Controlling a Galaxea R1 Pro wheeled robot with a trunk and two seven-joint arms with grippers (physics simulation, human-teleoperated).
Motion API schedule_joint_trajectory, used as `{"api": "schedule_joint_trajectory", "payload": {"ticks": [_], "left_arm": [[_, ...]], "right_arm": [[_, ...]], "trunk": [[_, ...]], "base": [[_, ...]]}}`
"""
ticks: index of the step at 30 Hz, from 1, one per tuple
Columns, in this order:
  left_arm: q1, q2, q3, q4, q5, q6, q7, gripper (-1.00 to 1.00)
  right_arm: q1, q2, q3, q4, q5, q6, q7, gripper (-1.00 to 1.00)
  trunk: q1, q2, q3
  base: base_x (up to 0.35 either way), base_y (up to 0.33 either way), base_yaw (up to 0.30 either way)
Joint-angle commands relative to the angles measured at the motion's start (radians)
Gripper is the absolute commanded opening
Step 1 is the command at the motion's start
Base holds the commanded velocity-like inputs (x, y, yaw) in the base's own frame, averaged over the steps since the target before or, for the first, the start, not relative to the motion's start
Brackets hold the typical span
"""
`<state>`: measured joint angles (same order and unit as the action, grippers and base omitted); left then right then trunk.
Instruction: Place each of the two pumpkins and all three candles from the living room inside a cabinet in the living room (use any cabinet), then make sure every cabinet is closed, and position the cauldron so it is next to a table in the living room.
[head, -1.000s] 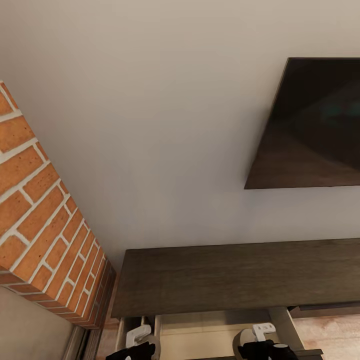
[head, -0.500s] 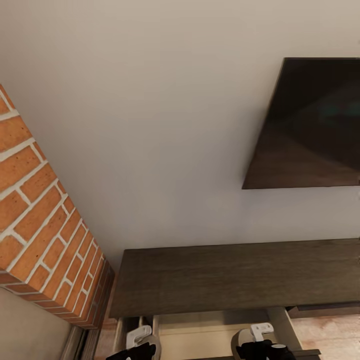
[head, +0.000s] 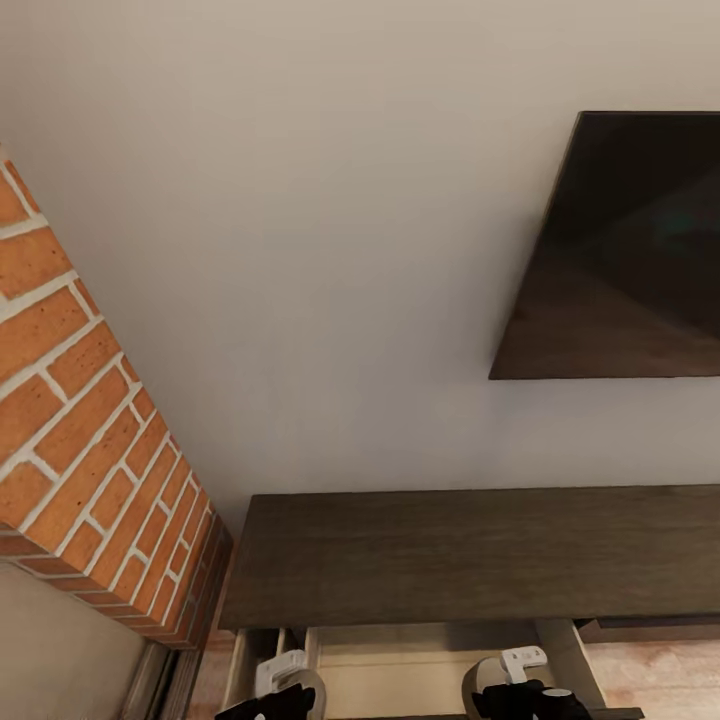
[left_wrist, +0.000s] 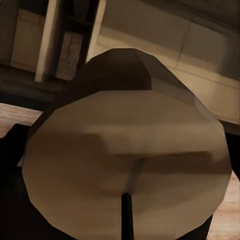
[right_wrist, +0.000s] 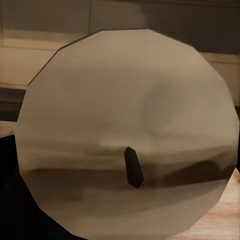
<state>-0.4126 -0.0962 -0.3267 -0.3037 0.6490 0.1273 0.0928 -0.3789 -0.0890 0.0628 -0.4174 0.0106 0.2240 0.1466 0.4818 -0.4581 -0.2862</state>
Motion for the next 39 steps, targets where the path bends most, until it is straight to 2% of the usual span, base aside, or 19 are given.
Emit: {"api": "schedule_joint_trajectory", "payload": {"ticks": [1,17,39], "left_arm": [[0.000,0.000,0.000,0.000,0.000,0.000,0.001,-1.00],[0.001,0.000,0.000,0.000,0.000,0.000,-0.001,-1.00],[-0.005,0.000,-0.003,-0.017,-0.004,0.018,0.011,-1.00]], "right_arm": [[0.000,0.000,0.000,0.000,0.000,0.000,-0.001,-1.00],[0.000,0.000,0.000,0.000,-0.003,-0.001,-0.001,-1.00],[-0.001,-0.002,0.003,0.005,-0.004,0.009,-0.001,-1.00]], "trunk": [[0.000,0.000,0.000],[0.000,0.000,-0.012],[0.000,0.000,-0.013]], "base": [[0.000,0.000,0.001],[0.000,0.000,0.136],[0.021,-0.059,0.004]]}}
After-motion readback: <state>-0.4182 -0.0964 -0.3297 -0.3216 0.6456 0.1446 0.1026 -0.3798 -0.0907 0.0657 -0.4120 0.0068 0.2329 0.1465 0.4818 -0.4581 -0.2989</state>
